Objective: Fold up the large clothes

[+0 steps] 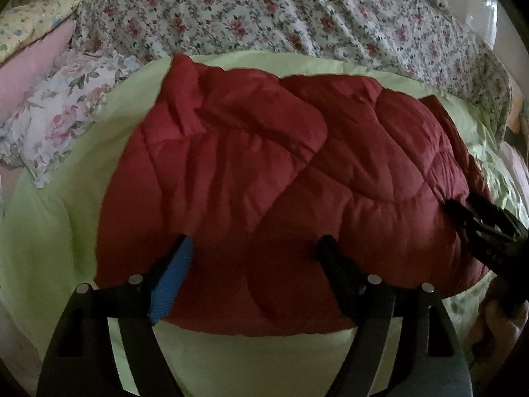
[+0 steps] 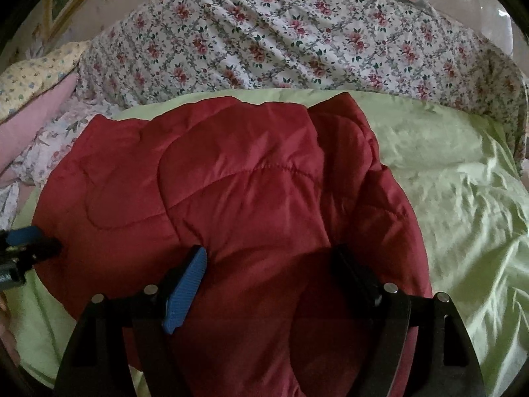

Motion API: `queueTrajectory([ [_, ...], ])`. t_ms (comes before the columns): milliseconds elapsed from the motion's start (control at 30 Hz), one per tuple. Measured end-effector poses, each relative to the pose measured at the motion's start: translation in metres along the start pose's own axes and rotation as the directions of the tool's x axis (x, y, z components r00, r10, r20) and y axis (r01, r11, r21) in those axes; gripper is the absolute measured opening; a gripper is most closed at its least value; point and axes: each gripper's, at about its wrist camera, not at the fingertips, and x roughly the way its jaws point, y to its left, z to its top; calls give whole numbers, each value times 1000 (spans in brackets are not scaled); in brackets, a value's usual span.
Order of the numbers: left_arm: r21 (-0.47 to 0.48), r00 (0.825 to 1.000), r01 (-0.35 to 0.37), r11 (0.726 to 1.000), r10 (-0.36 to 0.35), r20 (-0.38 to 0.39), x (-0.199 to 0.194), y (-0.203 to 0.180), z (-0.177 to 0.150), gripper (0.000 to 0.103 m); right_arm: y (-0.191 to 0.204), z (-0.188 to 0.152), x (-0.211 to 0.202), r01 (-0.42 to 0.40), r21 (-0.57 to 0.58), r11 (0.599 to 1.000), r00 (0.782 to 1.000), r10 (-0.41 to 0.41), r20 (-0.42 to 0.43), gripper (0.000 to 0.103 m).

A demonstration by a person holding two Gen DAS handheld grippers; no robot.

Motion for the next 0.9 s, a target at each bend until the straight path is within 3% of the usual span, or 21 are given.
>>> queueTrajectory([
  [267,11,999,-38,999,38,3,25,4,15,83,-1,3,3,19,15,1000,1000,-19,-2,81],
  [433,4,999,-48,999,48,12,33,4,16,87,8,5,-15,48,10,999,998,-49,50,81],
  [567,10,999,-39,999,38,13,37,7,16,90,25,5,-30,-30,15,999,998,29,60,81],
  [733,14,999,-29,999,29,16,39,8,16,92,57,9,-24,-96,-60,994,995,96,-5,81],
  [900,13,1000,-23,1000,22,15,41,9,16,94,72,14,-8,-98,-98,990,994,93,-56,82],
])
